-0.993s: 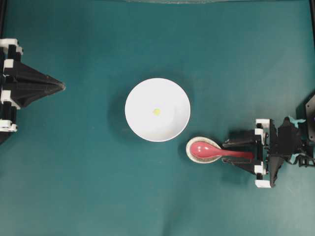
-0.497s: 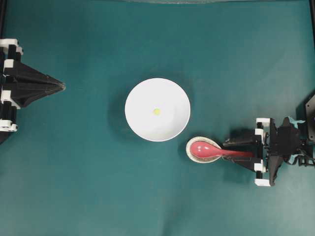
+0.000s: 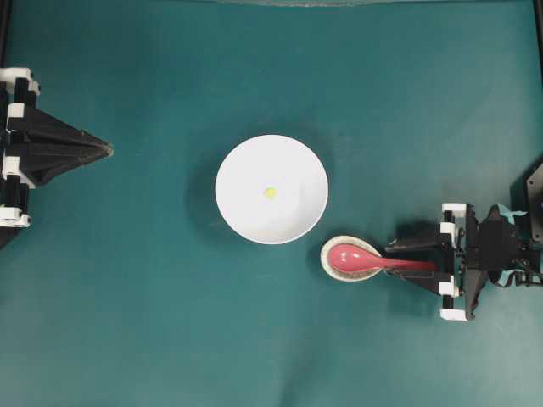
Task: Scoop the yellow hexagonal prism block from the bowl with a spoon using the right arm.
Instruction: 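Lower the right gripper and close it on the pink spoon handle, then lift the pink spoon and carry it left over the white bowl, then lower the spoon bowl into the white bowl and push under the yellow block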
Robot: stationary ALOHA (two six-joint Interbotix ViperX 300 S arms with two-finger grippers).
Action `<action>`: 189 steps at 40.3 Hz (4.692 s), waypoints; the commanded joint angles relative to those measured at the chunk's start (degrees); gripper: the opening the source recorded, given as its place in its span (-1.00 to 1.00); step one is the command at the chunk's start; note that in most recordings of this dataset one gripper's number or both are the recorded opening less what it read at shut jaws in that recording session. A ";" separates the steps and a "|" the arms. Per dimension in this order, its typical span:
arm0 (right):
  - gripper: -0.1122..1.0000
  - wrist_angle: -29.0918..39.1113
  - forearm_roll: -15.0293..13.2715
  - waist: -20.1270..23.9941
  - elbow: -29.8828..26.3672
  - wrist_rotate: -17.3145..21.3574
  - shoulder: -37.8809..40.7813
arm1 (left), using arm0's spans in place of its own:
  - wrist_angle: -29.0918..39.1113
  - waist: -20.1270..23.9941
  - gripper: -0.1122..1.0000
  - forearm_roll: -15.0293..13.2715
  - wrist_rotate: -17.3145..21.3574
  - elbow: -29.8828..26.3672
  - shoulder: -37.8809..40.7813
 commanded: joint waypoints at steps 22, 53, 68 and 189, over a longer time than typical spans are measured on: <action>-0.22 0.53 -0.09 0.35 -0.97 -1.76 -0.53 | -0.26 0.18 -0.71 0.09 -0.26 -1.05 0.44; -0.37 7.82 -0.09 -2.55 -1.49 -11.07 -20.30 | -0.62 0.18 -0.71 0.09 -0.53 -1.14 0.44; -0.37 24.79 -0.18 -15.38 -6.06 -20.39 -32.34 | -0.35 0.18 -0.71 0.09 -0.97 -1.14 0.35; -0.37 105.91 -21.71 -48.34 -45.88 -4.48 -14.94 | -0.88 0.18 -0.71 0.18 0.18 -1.32 -0.09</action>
